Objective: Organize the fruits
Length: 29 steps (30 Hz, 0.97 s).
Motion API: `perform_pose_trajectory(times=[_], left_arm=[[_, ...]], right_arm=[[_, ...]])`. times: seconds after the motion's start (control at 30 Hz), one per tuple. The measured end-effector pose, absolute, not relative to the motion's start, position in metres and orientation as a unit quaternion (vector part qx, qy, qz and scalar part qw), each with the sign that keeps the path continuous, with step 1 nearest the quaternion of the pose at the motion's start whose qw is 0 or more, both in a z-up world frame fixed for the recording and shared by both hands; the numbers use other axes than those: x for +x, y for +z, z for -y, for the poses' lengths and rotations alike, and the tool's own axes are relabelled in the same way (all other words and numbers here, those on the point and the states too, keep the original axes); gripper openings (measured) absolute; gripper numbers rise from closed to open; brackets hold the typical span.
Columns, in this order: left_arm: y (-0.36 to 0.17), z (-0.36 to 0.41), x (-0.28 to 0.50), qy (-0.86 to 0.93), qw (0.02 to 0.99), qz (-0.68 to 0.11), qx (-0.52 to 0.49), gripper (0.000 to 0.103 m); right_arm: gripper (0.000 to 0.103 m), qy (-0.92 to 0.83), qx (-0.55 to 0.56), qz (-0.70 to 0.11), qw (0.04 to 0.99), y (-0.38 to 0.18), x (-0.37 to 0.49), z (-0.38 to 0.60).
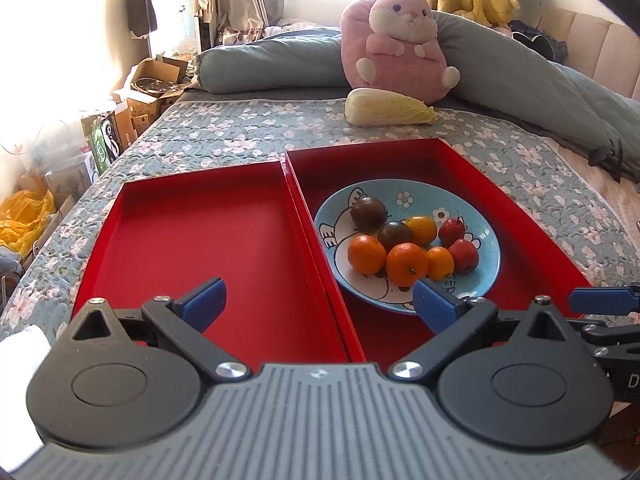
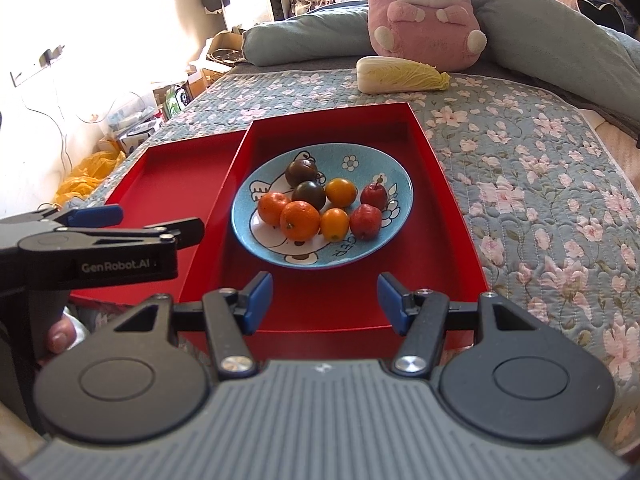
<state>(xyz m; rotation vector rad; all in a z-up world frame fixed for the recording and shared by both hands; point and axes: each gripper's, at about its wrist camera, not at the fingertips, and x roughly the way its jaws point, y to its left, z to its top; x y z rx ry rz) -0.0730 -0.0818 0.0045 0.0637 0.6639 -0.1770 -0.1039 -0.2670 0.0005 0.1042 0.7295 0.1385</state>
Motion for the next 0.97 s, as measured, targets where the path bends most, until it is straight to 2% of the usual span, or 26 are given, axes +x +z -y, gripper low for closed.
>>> perform_pose_trajectory(times=[0.97], left_arm=[[0.002, 0.08, -0.075, -0.095, 0.94, -0.326, 0.03, 0.101]], right_arm=[[0.061, 0.087, 0.035, -0.364, 0.927, 0.001, -0.103, 0.249]])
